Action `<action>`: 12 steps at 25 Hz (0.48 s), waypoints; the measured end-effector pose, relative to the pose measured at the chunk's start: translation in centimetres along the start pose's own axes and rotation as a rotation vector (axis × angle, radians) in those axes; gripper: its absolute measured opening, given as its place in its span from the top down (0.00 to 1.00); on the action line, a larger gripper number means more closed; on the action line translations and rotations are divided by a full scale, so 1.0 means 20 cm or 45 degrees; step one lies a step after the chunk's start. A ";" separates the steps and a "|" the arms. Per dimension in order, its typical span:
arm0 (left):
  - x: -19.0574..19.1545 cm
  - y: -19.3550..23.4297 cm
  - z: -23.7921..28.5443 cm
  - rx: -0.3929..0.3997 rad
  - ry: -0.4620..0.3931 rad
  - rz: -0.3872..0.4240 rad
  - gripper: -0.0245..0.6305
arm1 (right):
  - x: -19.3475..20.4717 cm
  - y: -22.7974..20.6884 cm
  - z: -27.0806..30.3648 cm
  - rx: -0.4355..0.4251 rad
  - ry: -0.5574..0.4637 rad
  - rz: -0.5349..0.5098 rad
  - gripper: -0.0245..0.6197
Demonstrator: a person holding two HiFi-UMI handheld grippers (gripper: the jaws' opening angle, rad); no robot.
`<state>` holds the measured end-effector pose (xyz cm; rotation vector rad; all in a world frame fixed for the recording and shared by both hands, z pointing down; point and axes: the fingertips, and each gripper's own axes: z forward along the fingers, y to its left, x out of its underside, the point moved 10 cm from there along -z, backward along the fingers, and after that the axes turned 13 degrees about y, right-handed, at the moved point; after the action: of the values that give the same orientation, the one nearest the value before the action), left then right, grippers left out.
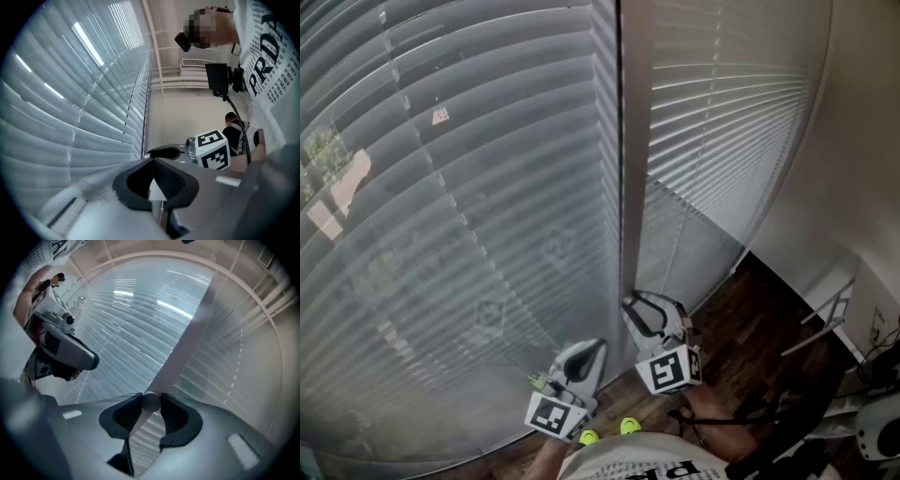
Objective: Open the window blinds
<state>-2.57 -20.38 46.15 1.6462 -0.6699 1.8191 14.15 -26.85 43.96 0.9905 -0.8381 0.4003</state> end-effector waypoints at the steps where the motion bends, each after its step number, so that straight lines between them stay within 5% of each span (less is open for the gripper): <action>1: 0.00 0.00 0.00 -0.005 -0.003 -0.006 0.97 | 0.00 0.00 0.00 -0.004 0.000 0.003 0.77; 5: -0.02 -0.02 0.00 -0.021 -0.046 -0.081 0.97 | 0.00 0.00 0.00 -0.008 0.006 0.010 0.77; 12: -0.02 0.00 -0.02 -0.017 -0.028 -0.054 0.97 | 0.01 0.00 0.00 -0.017 0.002 0.059 0.77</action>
<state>-2.82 -20.00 45.72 1.6615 -0.6508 1.7655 14.19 -26.87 44.09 0.9598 -0.8625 0.4342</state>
